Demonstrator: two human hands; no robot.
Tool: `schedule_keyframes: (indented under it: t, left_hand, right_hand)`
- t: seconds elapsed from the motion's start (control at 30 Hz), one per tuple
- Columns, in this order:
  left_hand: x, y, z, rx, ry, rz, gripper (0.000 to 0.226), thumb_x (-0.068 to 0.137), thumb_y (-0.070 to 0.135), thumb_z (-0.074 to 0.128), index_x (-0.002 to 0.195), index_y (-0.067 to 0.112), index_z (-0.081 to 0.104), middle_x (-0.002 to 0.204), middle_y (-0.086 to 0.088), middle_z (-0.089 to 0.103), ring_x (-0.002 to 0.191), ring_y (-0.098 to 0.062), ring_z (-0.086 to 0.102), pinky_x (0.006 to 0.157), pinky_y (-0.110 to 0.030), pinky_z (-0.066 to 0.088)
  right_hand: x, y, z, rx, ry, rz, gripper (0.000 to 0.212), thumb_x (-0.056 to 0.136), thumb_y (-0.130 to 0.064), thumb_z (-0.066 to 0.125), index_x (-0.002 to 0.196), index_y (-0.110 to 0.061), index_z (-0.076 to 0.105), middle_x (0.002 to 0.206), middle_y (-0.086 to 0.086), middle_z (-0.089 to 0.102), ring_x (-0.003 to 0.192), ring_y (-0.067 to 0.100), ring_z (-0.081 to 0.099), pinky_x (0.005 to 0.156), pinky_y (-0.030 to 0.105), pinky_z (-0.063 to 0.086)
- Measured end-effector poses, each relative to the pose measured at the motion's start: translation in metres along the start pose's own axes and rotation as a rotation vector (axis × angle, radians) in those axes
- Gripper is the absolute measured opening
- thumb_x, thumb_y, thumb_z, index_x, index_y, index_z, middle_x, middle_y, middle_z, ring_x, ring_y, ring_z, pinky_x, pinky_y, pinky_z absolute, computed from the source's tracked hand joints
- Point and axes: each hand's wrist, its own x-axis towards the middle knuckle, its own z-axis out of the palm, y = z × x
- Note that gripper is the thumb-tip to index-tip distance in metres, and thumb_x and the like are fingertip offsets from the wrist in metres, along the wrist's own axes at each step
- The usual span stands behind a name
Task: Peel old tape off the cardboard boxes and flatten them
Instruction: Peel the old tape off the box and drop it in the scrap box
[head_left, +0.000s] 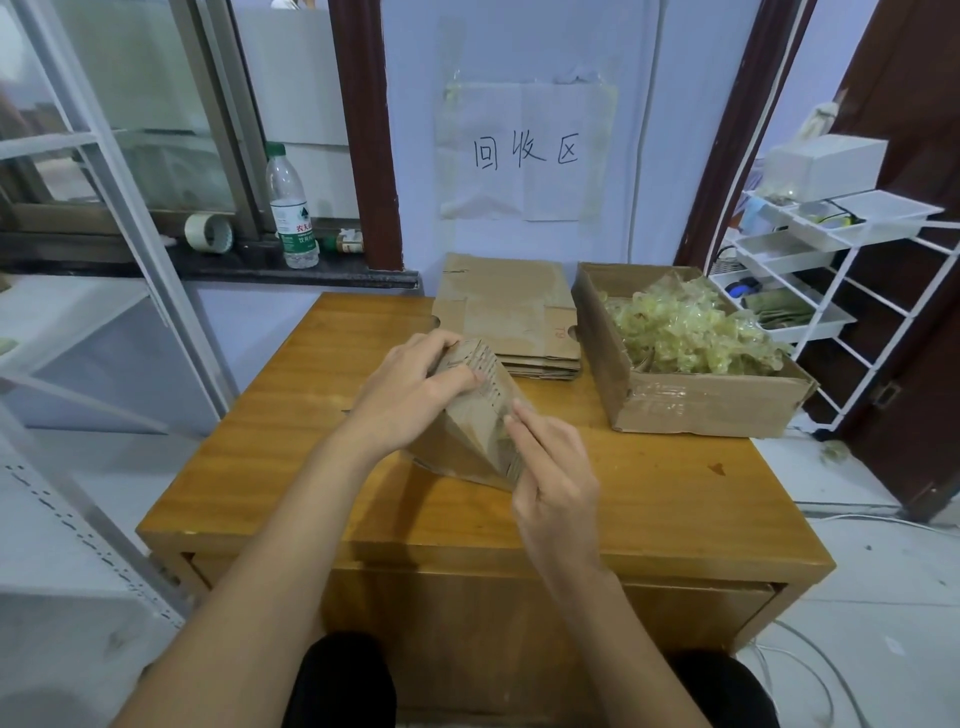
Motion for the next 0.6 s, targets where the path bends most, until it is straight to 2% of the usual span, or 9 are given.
schedule_keyframes:
  t: [0.17, 0.23, 0.3, 0.37, 0.43, 0.53, 0.6]
  left_hand:
    - [0.001, -0.001, -0.001, -0.050, 0.011, -0.016, 0.038, 0.077, 0.062, 0.056, 0.107, 0.040, 0.064, 0.113, 0.015, 0.059, 0.111, -0.008, 0.054, 0.101, -0.046, 0.042]
    - [0.000, -0.003, -0.001, -0.057, 0.018, -0.017, 0.036, 0.078, 0.060, 0.057, 0.106, 0.038, 0.064, 0.113, 0.014, 0.060, 0.109, -0.008, 0.056, 0.102, -0.047, 0.043]
    - [-0.002, -0.005, -0.002, -0.077, 0.020, -0.022, 0.034, 0.079, 0.059, 0.058, 0.106, 0.038, 0.064, 0.113, 0.013, 0.061, 0.109, -0.009, 0.057, 0.103, -0.049, 0.043]
    - [-0.005, -0.009, -0.003, -0.112, 0.011, -0.021, 0.033, 0.080, 0.057, 0.059, 0.106, 0.039, 0.064, 0.112, 0.012, 0.061, 0.109, -0.009, 0.057, 0.104, -0.051, 0.044]
    - [-0.008, -0.012, -0.005, -0.147, 0.004, -0.017, 0.031, 0.081, 0.054, 0.060, 0.108, 0.038, 0.065, 0.113, 0.009, 0.061, 0.110, -0.010, 0.057, 0.105, -0.051, 0.044]
    - [-0.009, -0.013, -0.006, -0.168, 0.008, -0.015, 0.032, 0.081, 0.051, 0.061, 0.110, 0.038, 0.066, 0.115, 0.007, 0.061, 0.111, -0.011, 0.058, 0.106, -0.050, 0.043]
    - [-0.007, -0.012, -0.006, -0.174, 0.010, -0.016, 0.033, 0.081, 0.051, 0.062, 0.111, 0.039, 0.067, 0.116, 0.007, 0.062, 0.111, -0.011, 0.058, 0.107, -0.050, 0.043]
  right_hand:
    - [-0.004, -0.021, -0.001, 0.119, -0.105, 0.087, 0.051, 0.100, 0.004, 0.043, 0.150, 0.000, 0.049, 0.157, 0.009, 0.048, 0.148, 0.020, 0.045, 0.118, 0.040, 0.044]
    - [-0.003, -0.028, 0.001, 0.208, -0.060, 0.158, 0.051, 0.106, -0.002, 0.042, 0.157, -0.004, 0.038, 0.154, 0.008, 0.052, 0.140, 0.020, 0.055, 0.105, 0.038, 0.055]
    - [0.002, -0.031, 0.001, 0.274, 0.012, 0.232, 0.054, 0.106, -0.011, 0.052, 0.157, -0.009, 0.036, 0.146, 0.005, 0.061, 0.126, 0.016, 0.067, 0.088, 0.034, 0.063]
    - [0.009, -0.027, -0.002, 0.330, 0.044, 0.281, 0.061, 0.096, -0.006, 0.068, 0.152, -0.009, 0.044, 0.132, -0.001, 0.070, 0.113, 0.011, 0.073, 0.084, 0.035, 0.065]
    - [0.016, -0.020, -0.004, 0.375, 0.024, 0.297, 0.062, 0.086, 0.000, 0.080, 0.142, -0.010, 0.057, 0.121, -0.002, 0.075, 0.108, 0.007, 0.074, 0.087, 0.033, 0.064]
    - [0.024, -0.012, -0.003, 0.369, 0.005, 0.306, 0.051, 0.079, -0.002, 0.088, 0.126, -0.011, 0.070, 0.112, 0.002, 0.078, 0.100, 0.008, 0.076, 0.085, 0.029, 0.064]
    - [0.024, -0.007, 0.000, 0.282, 0.006, 0.262, 0.041, 0.080, -0.007, 0.087, 0.120, -0.010, 0.076, 0.109, 0.003, 0.077, 0.097, 0.013, 0.072, 0.084, 0.020, 0.059]
